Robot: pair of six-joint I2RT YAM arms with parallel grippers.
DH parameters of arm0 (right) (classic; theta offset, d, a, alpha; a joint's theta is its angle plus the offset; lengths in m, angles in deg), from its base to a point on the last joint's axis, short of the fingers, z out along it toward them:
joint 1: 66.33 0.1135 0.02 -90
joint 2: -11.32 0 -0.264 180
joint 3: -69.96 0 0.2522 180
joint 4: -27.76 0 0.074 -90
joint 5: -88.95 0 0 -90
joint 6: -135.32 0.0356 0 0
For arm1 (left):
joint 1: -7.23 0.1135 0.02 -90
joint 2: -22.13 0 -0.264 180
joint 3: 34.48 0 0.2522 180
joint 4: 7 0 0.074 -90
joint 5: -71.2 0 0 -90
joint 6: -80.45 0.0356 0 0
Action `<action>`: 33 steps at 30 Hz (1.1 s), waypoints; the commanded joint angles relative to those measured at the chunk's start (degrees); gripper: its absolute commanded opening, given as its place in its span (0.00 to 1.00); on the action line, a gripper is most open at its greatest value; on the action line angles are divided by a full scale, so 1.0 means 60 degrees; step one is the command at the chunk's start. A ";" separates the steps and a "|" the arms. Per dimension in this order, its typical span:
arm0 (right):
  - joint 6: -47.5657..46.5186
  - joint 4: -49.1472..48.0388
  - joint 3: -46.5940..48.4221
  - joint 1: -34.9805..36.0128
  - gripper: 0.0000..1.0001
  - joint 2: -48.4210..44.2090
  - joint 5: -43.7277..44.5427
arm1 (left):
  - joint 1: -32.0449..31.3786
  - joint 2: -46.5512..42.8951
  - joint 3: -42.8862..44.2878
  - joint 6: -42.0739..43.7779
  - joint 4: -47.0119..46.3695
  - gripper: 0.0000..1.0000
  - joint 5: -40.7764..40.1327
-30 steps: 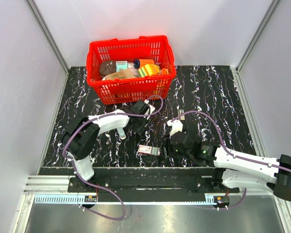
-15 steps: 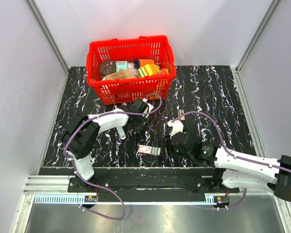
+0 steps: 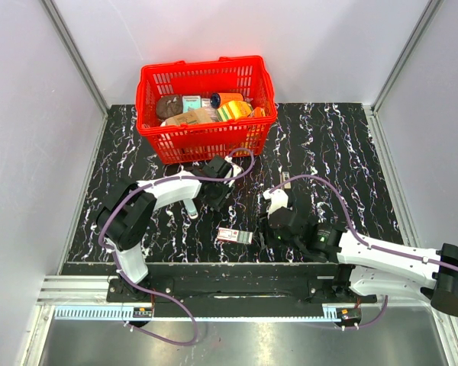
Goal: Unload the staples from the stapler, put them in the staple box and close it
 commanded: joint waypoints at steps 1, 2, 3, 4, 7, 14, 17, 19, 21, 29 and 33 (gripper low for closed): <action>-0.0222 0.0107 0.0388 -0.0026 0.50 0.0081 0.0437 | -0.0021 -0.0172 -0.0089 0.0034 0.0402 0.45 0.0373; -0.0223 0.0122 0.0418 -0.0040 0.50 0.0110 0.0437 | -0.0007 -0.0157 -0.0074 0.0034 0.0402 0.45 0.0373; -0.0252 0.0122 0.0462 -0.0041 0.50 0.0125 0.0452 | -0.0021 -0.0142 -0.0074 0.0019 0.0402 0.45 0.0359; -0.0266 0.0122 0.0462 -0.0041 0.50 0.0111 0.0452 | -0.0021 -0.0098 -0.0074 0.0019 0.0402 0.45 0.0373; -0.0296 0.0122 0.0506 -0.0055 0.50 0.0111 0.0437 | -0.0021 0.0004 -0.0030 0.0034 0.0344 0.43 0.0402; -0.0311 0.0136 0.0550 -0.0070 0.49 0.0155 0.0379 | -0.0021 0.0209 0.0102 0.0034 0.0226 0.36 0.0300; -0.0311 0.0195 0.0535 -0.0070 0.49 0.0096 0.0437 | -0.0021 0.0166 0.0028 -0.0010 0.0314 0.35 0.0096; -0.0310 0.0210 0.0492 -0.0070 0.49 0.0038 0.0437 | -0.0021 0.0064 0.0014 0.0019 0.0358 0.34 0.0007; -0.0267 0.0224 0.0433 -0.0055 0.49 -0.0006 0.0437 | -0.0007 -0.0025 -0.0030 0.0019 0.0416 0.33 0.0021; -0.0252 0.0327 0.0389 -0.0070 0.48 -0.0124 0.0467 | -0.0007 -0.0069 -0.0016 0.0005 0.0578 0.29 0.0065; -0.0237 0.0342 0.0374 -0.0085 0.48 -0.0197 0.0496 | -0.0021 -0.0025 0.0028 0.0005 0.0622 0.20 0.0065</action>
